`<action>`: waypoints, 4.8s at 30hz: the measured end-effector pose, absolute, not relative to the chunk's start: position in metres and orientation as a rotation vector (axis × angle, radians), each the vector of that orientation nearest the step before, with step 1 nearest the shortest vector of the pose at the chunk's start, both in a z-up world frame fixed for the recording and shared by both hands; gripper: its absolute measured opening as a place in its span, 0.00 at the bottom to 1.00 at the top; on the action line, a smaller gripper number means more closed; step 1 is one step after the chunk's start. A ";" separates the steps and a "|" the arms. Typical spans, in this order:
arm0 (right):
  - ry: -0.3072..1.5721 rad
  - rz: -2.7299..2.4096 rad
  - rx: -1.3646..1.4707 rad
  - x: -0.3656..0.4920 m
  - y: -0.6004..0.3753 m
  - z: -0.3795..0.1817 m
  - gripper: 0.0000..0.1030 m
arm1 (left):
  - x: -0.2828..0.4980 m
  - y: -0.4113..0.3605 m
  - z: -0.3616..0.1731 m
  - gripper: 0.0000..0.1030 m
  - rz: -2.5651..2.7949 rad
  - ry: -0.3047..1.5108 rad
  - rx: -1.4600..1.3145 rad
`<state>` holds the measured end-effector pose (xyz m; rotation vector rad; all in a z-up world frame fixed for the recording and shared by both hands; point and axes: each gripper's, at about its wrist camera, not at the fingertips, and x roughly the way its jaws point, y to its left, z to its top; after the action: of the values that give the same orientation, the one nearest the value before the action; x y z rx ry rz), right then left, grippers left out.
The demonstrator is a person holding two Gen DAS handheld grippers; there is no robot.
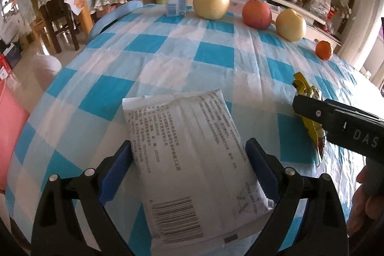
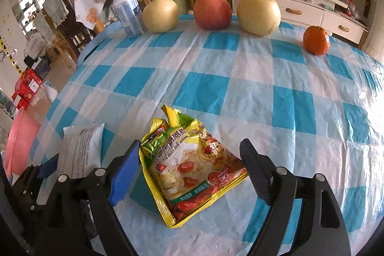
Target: Collect trash
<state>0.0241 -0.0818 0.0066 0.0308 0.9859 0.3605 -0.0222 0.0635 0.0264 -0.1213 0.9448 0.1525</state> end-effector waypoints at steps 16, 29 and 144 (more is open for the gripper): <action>0.988 0.365 -0.118 0.012 -0.064 -0.002 0.66 | -0.026 0.071 0.030 0.78 0.064 0.938 -0.128; 0.935 0.397 -0.038 0.002 -0.073 0.001 0.53 | -0.053 0.089 0.062 0.78 0.005 0.874 -0.110; 0.499 0.338 -0.014 -0.190 0.050 0.144 0.93 | -0.189 0.223 0.196 0.96 0.194 0.434 0.026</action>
<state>-0.1898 0.0503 0.1444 -0.0137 0.4986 0.3385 -0.1888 0.2229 0.1960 0.0265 0.4339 0.1940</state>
